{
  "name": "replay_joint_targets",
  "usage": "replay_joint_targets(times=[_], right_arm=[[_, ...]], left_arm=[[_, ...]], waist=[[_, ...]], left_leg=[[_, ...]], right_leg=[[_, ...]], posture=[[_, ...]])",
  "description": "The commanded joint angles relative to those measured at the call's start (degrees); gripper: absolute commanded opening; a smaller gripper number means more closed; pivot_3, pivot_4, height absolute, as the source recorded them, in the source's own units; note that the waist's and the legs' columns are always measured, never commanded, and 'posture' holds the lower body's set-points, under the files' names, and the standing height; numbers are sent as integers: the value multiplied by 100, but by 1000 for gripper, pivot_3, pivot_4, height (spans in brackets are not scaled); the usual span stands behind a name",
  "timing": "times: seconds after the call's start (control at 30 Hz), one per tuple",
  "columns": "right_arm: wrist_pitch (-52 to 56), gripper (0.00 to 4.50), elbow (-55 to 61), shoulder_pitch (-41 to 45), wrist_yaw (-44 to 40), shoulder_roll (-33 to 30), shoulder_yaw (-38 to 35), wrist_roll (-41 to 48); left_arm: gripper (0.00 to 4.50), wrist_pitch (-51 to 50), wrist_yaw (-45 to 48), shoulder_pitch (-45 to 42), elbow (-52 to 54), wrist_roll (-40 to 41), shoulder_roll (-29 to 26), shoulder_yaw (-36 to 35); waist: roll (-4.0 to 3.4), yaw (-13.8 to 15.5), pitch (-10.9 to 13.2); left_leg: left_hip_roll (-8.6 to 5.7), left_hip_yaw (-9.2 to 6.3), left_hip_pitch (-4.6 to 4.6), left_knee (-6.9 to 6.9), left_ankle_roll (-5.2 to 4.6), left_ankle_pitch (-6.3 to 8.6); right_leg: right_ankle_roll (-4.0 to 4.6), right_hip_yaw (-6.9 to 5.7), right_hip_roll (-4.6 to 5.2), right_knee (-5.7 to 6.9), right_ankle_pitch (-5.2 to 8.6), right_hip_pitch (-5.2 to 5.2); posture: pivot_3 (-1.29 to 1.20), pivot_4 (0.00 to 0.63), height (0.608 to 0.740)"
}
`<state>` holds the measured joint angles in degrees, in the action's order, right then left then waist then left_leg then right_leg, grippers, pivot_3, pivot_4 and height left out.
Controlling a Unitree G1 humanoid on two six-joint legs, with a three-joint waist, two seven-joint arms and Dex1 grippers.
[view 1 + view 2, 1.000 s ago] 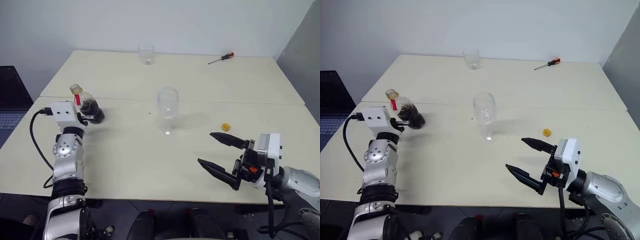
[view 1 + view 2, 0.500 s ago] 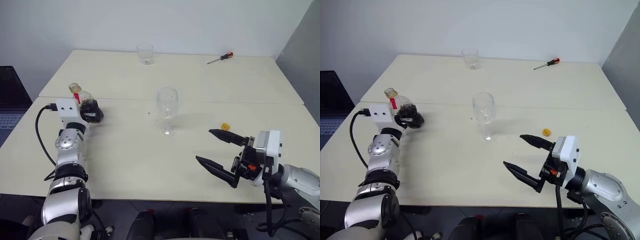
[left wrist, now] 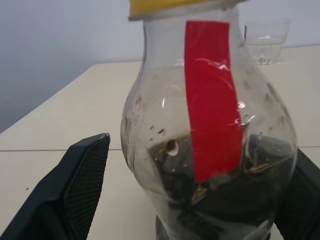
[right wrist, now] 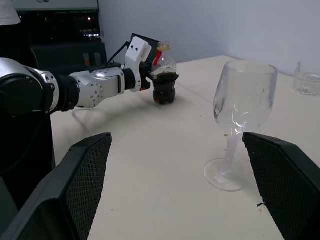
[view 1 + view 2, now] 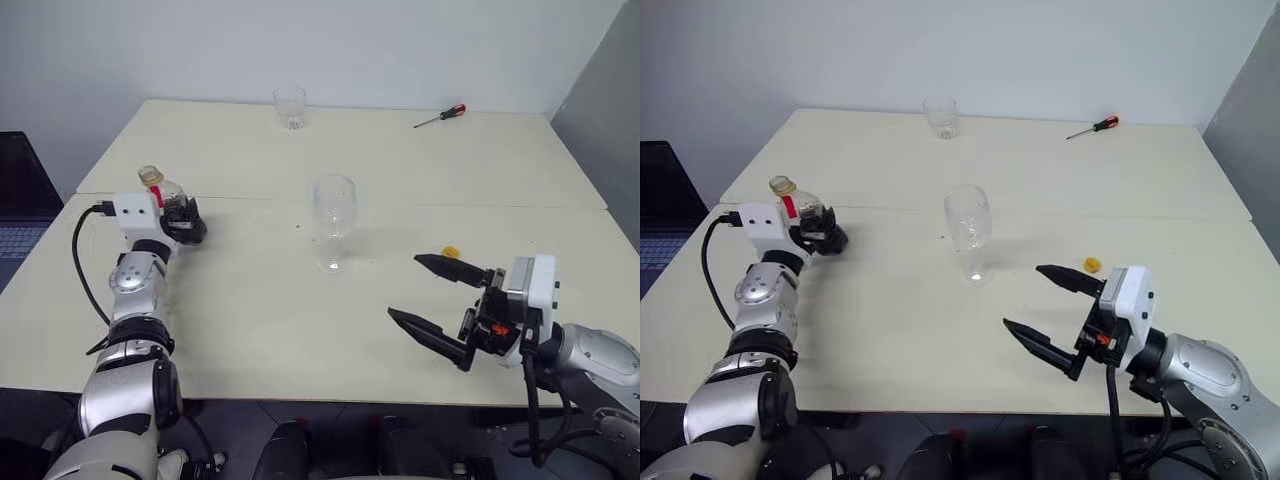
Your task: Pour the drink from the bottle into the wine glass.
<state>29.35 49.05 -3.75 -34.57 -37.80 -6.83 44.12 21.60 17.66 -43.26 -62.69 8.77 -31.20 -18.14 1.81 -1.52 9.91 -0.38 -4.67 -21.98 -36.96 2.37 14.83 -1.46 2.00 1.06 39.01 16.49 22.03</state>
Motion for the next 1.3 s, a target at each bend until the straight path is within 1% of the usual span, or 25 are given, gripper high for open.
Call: replay_joint_targets(times=[0.03,0.8,0.9,0.93,0.97,1.0,1.03,1.1,1.17,1.3], right_arm=[[-44,4475,94,10,40,22,-33,66],[-51,4475,77,-37,117,20,-66,60],[-97,4500,26,-81,57,19,-91,35],[-110,4500,14,-95,42,18,-98,29],[-121,4500,8,-110,30,17,-105,24],[-132,4500,5,-125,23,17,-109,17],[-145,4500,1,-141,17,18,-110,5],[-167,4500,-1,-166,12,21,-111,-13],[-185,4500,5,-195,17,29,-108,-26],[-208,4500,8,-235,6,31,-106,-36]], left_arm=[[4500,147,18,-175,-73,-34,-153,-4],[4500,194,93,-432,-395,-120,-160,43],[3903,208,94,-464,-427,-125,-163,46],[3636,210,98,-475,-435,-124,-164,45],[3286,212,101,-483,-440,-123,-164,43],[3034,214,105,-494,-445,-122,-162,41],[2650,215,109,-506,-452,-121,-158,41],[2081,219,116,-523,-461,-120,-150,40],[1766,225,119,-540,-468,-120,-142,40],[1572,229,127,-567,-478,-119,-132,41]], waist=[[0,0,0],[3,0,0],[4,0,-1],[4,0,-1],[4,0,-1],[4,0,-1],[4,0,-1],[5,0,0],[8,0,1],[13,0,3]], left_leg=[[0,0,0,0,0,0],[-1,0,-1,-1,0,0],[-1,0,-1,-1,0,0],[-1,0,-1,-1,0,0],[-1,0,-1,-1,0,0],[-1,1,-1,-1,0,0],[-1,0,-1,-1,0,0],[-1,1,-2,-1,0,0],[-1,0,-3,-1,0,0],[-1,0,-4,-1,0,0]], right_leg=[[0,0,0,0,0,0],[0,0,0,1,0,1],[0,0,0,1,0,1],[0,0,0,1,0,1],[0,-1,0,1,0,1],[0,0,0,1,0,1],[0,0,0,1,0,1],[0,0,0,2,0,2],[0,-1,0,2,0,3],[0,-1,0,2,0,3]], posture=[[0,150,740],[0,150,740],[0,150,740],[0,150,740],[0,150,740],[0,150,740],[0,150,740],[0,150,740],[0,150,740],[0,150,740]])
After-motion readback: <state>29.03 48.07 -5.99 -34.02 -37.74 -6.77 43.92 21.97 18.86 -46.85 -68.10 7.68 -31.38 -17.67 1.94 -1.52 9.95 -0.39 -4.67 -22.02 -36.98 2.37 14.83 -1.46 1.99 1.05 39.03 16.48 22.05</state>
